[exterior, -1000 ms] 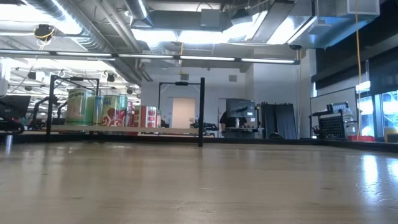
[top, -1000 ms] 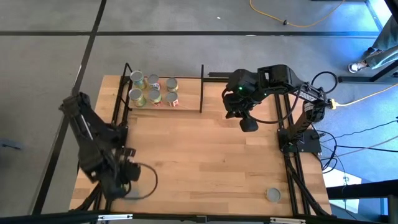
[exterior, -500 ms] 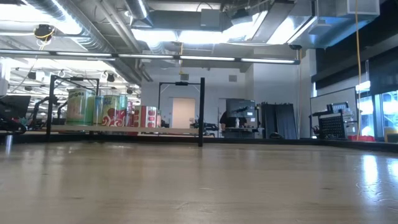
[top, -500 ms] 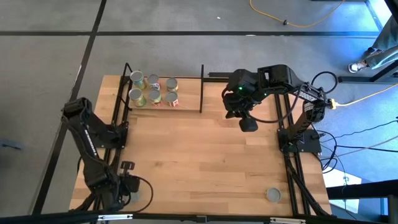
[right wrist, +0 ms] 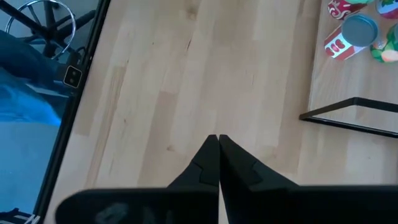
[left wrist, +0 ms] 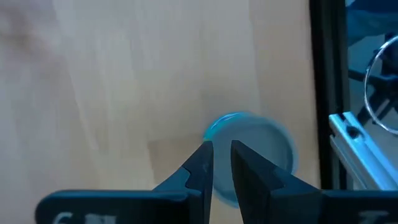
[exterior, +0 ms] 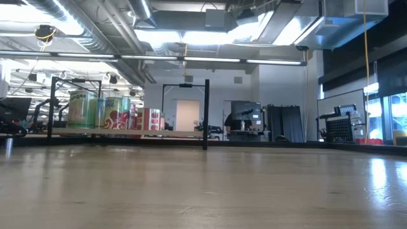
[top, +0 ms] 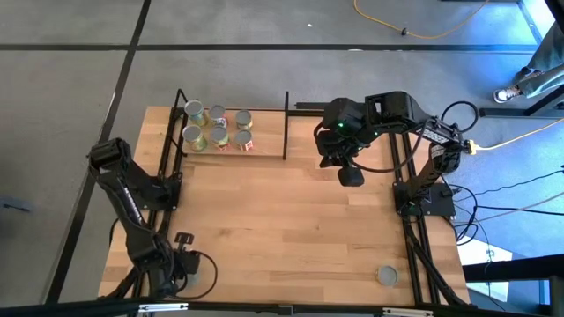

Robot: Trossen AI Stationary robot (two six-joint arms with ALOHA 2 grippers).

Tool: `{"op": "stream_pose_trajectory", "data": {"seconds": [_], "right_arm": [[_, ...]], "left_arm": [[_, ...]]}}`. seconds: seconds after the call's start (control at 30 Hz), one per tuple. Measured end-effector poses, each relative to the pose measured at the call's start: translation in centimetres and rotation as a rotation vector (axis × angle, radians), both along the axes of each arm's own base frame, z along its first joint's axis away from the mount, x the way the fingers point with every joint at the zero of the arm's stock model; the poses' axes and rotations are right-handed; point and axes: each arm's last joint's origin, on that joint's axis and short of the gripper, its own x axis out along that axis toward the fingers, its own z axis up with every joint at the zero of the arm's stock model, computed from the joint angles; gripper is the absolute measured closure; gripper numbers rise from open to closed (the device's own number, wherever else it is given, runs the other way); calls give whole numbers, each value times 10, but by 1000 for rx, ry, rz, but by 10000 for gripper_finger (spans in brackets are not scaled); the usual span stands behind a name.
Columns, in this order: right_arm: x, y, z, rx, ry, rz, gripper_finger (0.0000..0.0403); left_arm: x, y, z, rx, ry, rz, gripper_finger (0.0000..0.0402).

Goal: Pick and place cans onto a shelf
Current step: Put the canned tuna on the shelf

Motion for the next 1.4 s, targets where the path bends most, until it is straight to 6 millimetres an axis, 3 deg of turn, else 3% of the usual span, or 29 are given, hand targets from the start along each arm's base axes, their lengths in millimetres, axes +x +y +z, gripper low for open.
{"op": "stream_pose_trajectory", "data": {"seconds": [0.9, 1.4], "right_arm": [[0, 0, 0, 2, 1, -2, 401], [0, 0, 0, 2, 1, -3, 401]], "left_arm": [[-5, 4, -9, 6, 62, -19, 353], [-9, 10, -20, 5, 96, 81, 353]]}}
